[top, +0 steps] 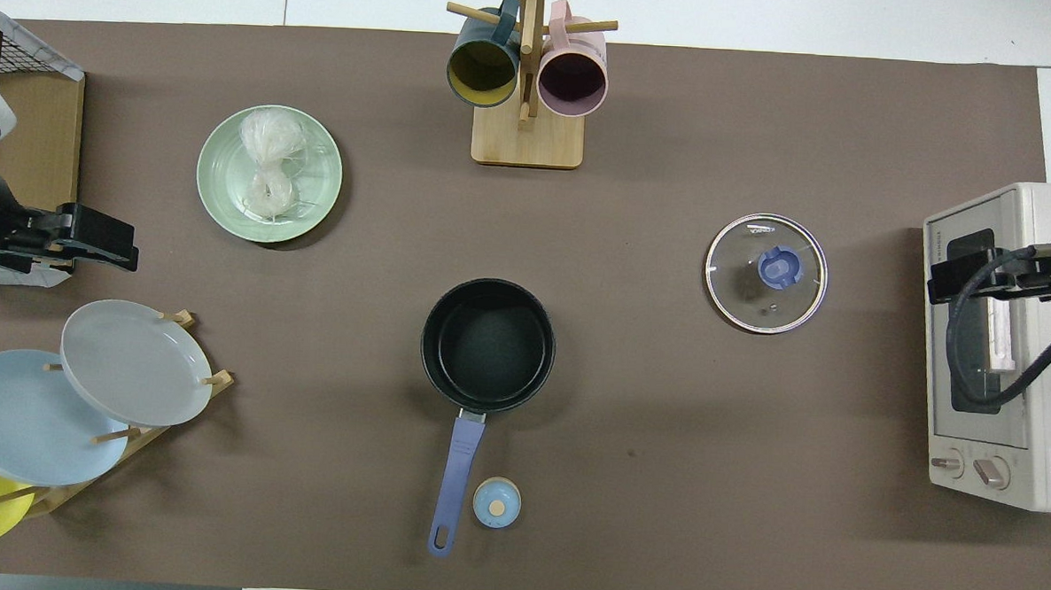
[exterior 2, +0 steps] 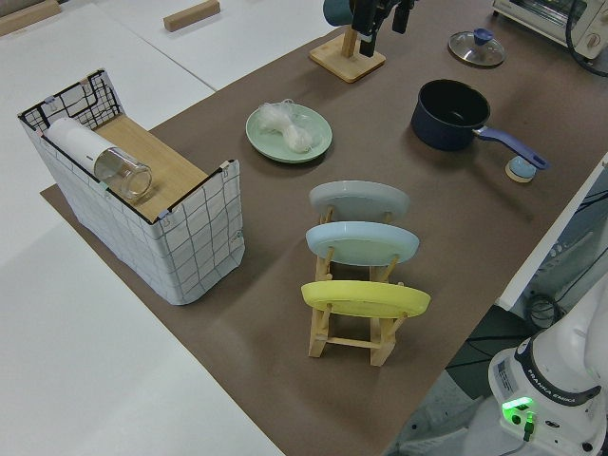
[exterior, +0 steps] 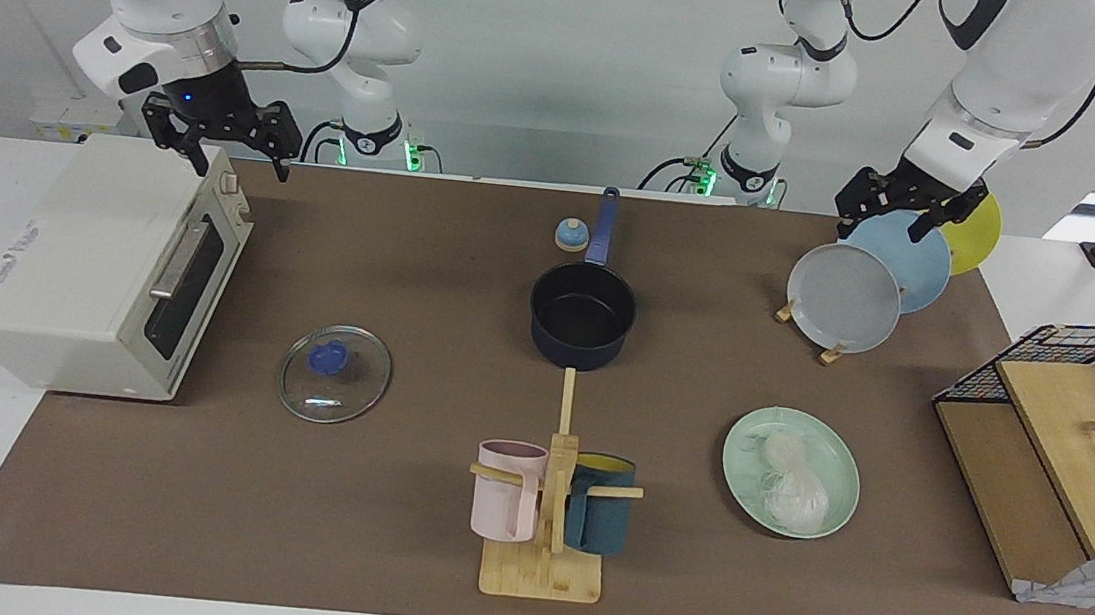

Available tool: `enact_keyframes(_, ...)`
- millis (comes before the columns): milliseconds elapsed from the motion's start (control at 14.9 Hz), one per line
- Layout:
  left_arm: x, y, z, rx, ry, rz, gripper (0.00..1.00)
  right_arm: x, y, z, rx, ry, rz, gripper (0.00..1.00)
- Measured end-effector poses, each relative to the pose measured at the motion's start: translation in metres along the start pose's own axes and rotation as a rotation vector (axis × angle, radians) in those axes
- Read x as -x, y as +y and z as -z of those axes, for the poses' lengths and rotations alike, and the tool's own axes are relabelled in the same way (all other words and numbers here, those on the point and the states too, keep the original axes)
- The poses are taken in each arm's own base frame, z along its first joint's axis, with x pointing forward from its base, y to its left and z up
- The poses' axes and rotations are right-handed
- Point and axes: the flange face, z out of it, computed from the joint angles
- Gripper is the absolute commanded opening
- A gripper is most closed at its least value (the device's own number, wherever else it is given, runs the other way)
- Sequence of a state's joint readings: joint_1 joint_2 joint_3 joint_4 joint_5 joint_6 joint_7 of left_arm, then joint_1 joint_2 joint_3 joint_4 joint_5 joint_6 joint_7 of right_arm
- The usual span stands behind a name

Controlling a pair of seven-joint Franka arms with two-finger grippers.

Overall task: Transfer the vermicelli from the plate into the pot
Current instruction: 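Move the left gripper toward the vermicelli on the green plate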

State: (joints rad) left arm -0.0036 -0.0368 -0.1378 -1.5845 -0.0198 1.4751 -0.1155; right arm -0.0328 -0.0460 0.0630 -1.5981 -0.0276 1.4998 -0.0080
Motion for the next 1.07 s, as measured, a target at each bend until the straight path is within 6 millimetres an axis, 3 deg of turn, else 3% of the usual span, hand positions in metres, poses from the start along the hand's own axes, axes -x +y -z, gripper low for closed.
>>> enact_keyframes(737,-0.004,0.003,0.001,0.003,0.034,-0.003,1.00,-0.004,0.001,0.001,0.000,0.035,-0.002,1.00)
enact_keyframes(938,-0.015,0.010,-0.017,0.009,0.077,-0.010,1.00,-0.004,0.001,0.001,-0.003,0.035,-0.004,1.00)
enact_keyframes(1072,-0.031,0.019,-0.043,0.015,0.088,-0.024,1.00,-0.003,0.000,0.000,-0.003,0.027,-0.003,1.00)
